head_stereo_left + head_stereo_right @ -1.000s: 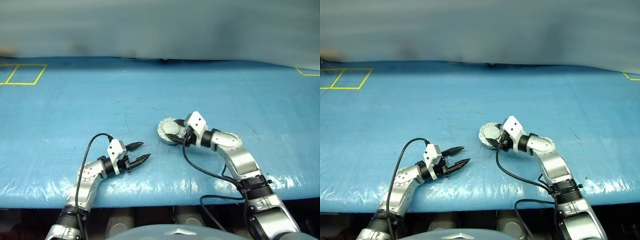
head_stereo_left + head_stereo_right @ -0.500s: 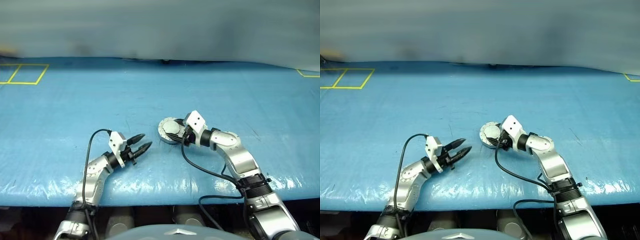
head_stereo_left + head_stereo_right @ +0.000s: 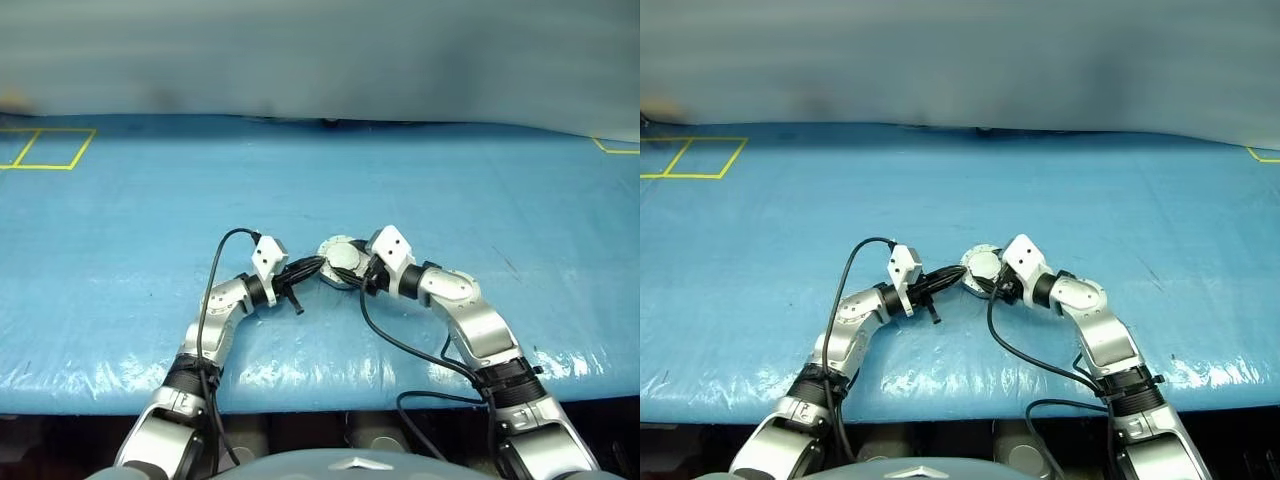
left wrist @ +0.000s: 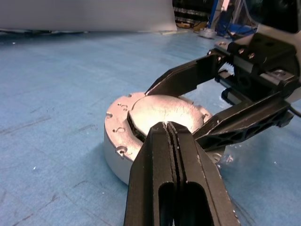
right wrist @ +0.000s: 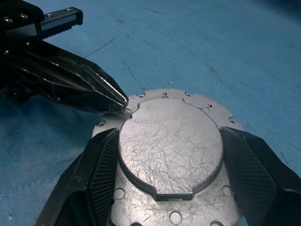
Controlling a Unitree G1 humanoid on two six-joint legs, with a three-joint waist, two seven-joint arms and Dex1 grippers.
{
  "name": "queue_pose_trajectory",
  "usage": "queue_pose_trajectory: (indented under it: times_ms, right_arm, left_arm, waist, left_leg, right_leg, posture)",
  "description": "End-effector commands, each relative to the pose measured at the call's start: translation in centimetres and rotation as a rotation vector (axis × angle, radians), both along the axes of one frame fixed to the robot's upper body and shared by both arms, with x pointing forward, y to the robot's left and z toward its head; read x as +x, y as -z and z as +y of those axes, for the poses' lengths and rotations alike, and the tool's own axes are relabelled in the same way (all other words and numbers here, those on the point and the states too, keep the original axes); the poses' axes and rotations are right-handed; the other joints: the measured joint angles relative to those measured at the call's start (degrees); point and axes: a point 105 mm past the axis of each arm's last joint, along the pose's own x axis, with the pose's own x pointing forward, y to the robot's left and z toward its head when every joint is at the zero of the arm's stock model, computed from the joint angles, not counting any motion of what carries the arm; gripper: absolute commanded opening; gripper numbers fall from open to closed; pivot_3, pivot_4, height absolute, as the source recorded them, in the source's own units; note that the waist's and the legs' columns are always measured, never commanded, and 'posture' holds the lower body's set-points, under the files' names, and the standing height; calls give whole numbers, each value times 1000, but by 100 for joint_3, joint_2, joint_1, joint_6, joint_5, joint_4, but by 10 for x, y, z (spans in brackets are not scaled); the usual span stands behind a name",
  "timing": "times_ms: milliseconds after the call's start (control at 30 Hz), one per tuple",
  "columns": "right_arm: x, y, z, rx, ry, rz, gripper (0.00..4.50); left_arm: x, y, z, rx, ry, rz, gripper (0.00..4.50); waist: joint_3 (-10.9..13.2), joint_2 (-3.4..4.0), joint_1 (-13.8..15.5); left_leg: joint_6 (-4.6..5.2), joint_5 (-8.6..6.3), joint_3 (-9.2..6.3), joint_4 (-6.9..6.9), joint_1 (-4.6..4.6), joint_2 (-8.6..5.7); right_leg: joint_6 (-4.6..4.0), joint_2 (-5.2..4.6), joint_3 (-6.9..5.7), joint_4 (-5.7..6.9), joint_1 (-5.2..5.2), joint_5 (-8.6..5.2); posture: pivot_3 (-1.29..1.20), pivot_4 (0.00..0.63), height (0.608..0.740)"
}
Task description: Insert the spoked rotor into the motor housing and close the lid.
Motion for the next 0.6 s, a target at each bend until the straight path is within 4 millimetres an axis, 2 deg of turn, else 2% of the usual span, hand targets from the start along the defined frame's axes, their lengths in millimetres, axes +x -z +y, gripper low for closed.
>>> queue_pose_trajectory:
  times_ms: [33, 500, 600]
  right_arm:
    - [-5, 17, -5, -27, 30, 64, 3014]
    - [-3, 13, -1, 43, 56, 86, 3014]
    - [-9, 14, 4, 52, 14, 112, 4021]
  left_arm:
    - [1, 8, -4, 72, 3, -18, 32]
    - [-6, 12, -10, 40, 18, 14, 32]
    - [-4, 9, -16, 27, 26, 15, 0]
  waist:
    - [-2, -2, 25]
    - [-4, -3, 30]
    - [-5, -4, 30]
  left_leg:
    - [0, 0, -1, 0, 0, -1]
    - [0, 0, -1, 4, 2, -2]
    - [-1, 1, -1, 5, 4, -2]
  right_leg:
    - [0, 0, 0, 0, 1, 0]
    - [2, -2, 0, 0, 4, 0]
    - [2, -1, 0, 0, 7, 1]
  posture:
    - [0, 150, 740]
    - [0, 150, 740]
    - [0, 150, 740]
